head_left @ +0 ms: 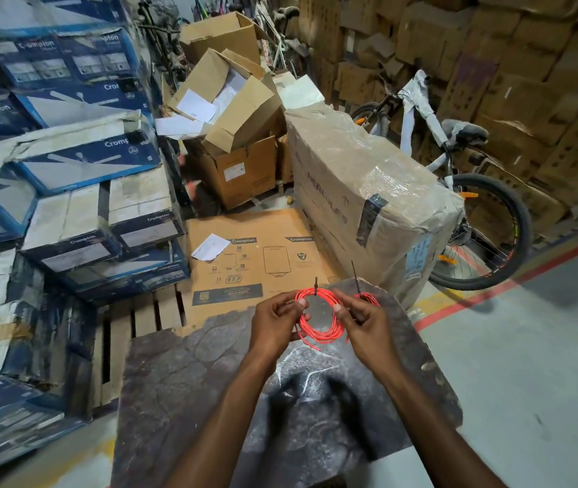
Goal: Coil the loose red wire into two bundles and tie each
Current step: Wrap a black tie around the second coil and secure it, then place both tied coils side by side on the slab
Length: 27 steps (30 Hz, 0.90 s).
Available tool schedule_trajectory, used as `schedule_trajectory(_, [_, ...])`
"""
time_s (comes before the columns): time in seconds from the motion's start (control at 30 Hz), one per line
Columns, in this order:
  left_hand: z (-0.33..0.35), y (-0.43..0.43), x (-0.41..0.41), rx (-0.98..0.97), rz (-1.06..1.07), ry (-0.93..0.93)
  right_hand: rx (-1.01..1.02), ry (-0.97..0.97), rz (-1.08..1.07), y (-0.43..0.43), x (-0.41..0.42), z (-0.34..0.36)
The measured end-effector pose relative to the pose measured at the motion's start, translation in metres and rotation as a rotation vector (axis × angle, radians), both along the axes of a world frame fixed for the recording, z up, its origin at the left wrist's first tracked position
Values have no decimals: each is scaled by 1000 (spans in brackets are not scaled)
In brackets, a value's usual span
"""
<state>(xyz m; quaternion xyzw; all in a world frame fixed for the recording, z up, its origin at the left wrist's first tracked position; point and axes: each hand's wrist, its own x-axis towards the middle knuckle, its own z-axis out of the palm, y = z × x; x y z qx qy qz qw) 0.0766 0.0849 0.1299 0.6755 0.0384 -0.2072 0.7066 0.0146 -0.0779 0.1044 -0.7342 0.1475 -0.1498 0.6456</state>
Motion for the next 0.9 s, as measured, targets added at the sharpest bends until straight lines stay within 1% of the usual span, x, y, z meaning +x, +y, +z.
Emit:
schedule_trajectory(0.23, [-72,-32,34,116,48,99,-81,140,-4,-34,29,-65])
schedule_trajectory(0.33, [-119,-43,51,175,38,162,-93,215,-25,-47,43,-92])
schedule_trajectory(0.4, [-153,-50,60,169,42,203,-120,256,-47,-55,50,-107])
schedule_trajectory(0.5, [-152,-61,61,198,59,239,-184,300,-75,-64,58,-123])
schedule_trajectory(0.6, [-158,-71,61,196,87,228,-302,333,-73,-68,65,-133])
schedule_trajectory(0.73, [-174,-77,62,153,127,245,-520,313,-26,-74,71,-144])
schedule_trajectory(0.9, [-194,-83,68,146,143,247,-781,363,43,-87,74,-170])
